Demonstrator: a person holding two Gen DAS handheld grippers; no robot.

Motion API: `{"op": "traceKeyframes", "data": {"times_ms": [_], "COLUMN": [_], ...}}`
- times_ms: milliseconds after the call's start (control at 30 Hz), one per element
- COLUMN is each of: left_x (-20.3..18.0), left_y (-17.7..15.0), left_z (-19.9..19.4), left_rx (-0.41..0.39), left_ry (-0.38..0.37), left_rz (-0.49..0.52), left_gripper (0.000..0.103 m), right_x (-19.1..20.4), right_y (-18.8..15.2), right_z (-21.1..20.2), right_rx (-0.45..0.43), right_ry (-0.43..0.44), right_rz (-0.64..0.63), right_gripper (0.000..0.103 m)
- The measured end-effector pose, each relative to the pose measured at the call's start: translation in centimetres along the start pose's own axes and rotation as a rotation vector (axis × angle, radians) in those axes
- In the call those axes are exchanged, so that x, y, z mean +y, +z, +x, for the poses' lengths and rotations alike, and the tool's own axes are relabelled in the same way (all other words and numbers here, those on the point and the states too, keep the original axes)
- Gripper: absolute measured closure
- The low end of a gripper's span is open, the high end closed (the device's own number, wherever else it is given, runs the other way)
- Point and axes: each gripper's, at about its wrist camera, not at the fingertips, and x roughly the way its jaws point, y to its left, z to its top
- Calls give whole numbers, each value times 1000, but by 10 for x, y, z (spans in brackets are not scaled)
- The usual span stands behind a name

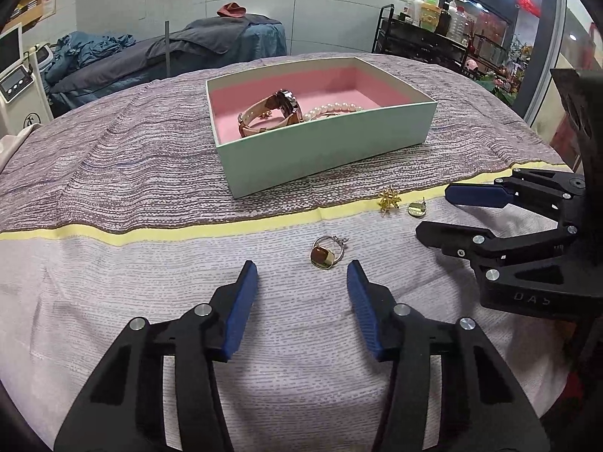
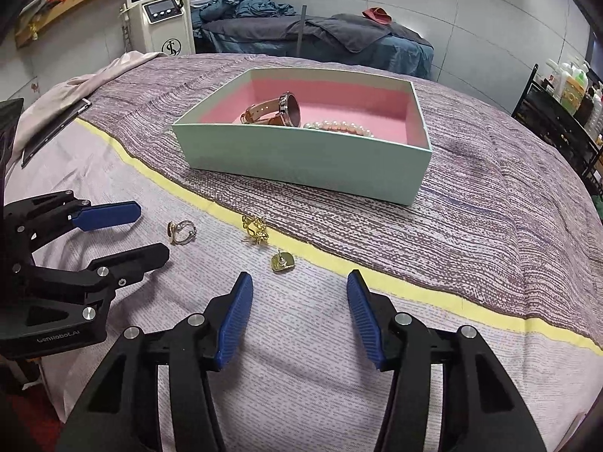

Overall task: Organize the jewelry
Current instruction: 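Grasp the brown-stone ring with the left tool while the right tool grasps the round gold earring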

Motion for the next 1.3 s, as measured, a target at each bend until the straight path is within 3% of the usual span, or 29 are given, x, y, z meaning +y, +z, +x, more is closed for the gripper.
{"op": "traceKeyframes", "data": {"times_ms": [267,533,667,1300], "left_x": [-4,-8,-9,-1], "left_y": [8,8,8,7], "left_z": [8,7,6,-18], "left_rx": [5,-3,-4,-44], "left_ry": [-30,-43,-45,-64], "left_rz": [20,26,28,-4], "left_gripper": [76,89,89,89], "right_x": [4,5,4,1], "right_y": [8,8,7,3], "right_z": [6,7,6,-8], "right_rx": [4,0,-2,-27], "right_ry": [13,25,30,62], "right_rz": [-16,-15,-12,9], "right_gripper": [75,85,90,90]}}
